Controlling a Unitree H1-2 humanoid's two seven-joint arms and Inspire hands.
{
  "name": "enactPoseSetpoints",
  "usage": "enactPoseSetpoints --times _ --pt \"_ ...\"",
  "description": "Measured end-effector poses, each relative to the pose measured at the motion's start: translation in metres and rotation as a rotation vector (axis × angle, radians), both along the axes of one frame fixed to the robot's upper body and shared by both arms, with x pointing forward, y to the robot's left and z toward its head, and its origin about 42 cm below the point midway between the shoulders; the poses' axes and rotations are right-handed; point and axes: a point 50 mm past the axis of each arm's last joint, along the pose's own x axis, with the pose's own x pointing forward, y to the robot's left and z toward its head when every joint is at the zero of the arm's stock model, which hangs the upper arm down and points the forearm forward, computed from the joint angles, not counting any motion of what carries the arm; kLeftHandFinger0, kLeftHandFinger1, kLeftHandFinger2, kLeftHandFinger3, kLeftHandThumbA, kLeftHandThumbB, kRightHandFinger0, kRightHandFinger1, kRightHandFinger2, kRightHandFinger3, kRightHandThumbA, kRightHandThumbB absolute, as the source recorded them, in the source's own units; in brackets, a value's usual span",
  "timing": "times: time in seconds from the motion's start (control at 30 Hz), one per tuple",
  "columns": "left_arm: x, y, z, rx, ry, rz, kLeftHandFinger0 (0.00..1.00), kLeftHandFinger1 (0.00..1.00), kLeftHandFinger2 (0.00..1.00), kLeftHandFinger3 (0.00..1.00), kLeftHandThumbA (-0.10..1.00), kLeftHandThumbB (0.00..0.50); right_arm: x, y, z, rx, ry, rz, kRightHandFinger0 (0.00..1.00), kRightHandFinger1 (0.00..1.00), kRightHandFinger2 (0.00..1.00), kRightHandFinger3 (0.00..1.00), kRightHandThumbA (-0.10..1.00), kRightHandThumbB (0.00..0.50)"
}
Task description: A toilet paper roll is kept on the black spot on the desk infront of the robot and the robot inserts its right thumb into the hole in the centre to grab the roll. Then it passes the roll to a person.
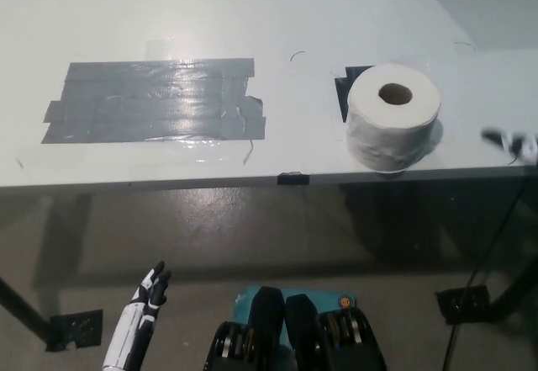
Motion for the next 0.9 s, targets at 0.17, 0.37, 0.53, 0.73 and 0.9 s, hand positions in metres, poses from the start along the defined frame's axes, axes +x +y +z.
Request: enactPoseSetpoints --times 0.17,0.37,0.53,0.73,0.9 --pt "0.0 -0.002 0.0 0.003 0.001 -0.005 1.0 1.0 1.0 1.0 0.99 0.116 0.066 0.008 0.027 -0.073 0.135 0.009 1.0 1.0 1.0 1.0 0.9 0.426" --pt "0.001 -0.002 0.001 0.006 -0.001 -0.009 1.0 1.0 1.0 1.0 0.97 0.116 0.134 0.024 0.041 -0.168 0.375 0.019 1.0 1.0 1.0 1.0 0.91 0.436" --pt "0.003 -0.002 0.002 0.009 -0.008 -0.011 1.0 1.0 1.0 1.0 0.92 0.111 0.172 0.04 0.046 -0.258 0.556 0.019 1.0 1.0 1.0 1.0 0.97 0.408" --pt "0.004 -0.004 0.005 0.016 -0.02 -0.017 1.0 1.0 1.0 1.0 0.92 0.113 0.202 0.065 0.05 -0.39 0.749 0.02 1.0 1.0 1.0 1.0 1.0 0.351" --pt "0.01 -0.006 0.014 0.021 -0.053 -0.025 1.0 1.0 1.0 1.0 0.89 0.113 0.214 0.086 0.057 -0.483 0.855 0.049 1.0 1.0 1.0 1.0 1.0 0.416"
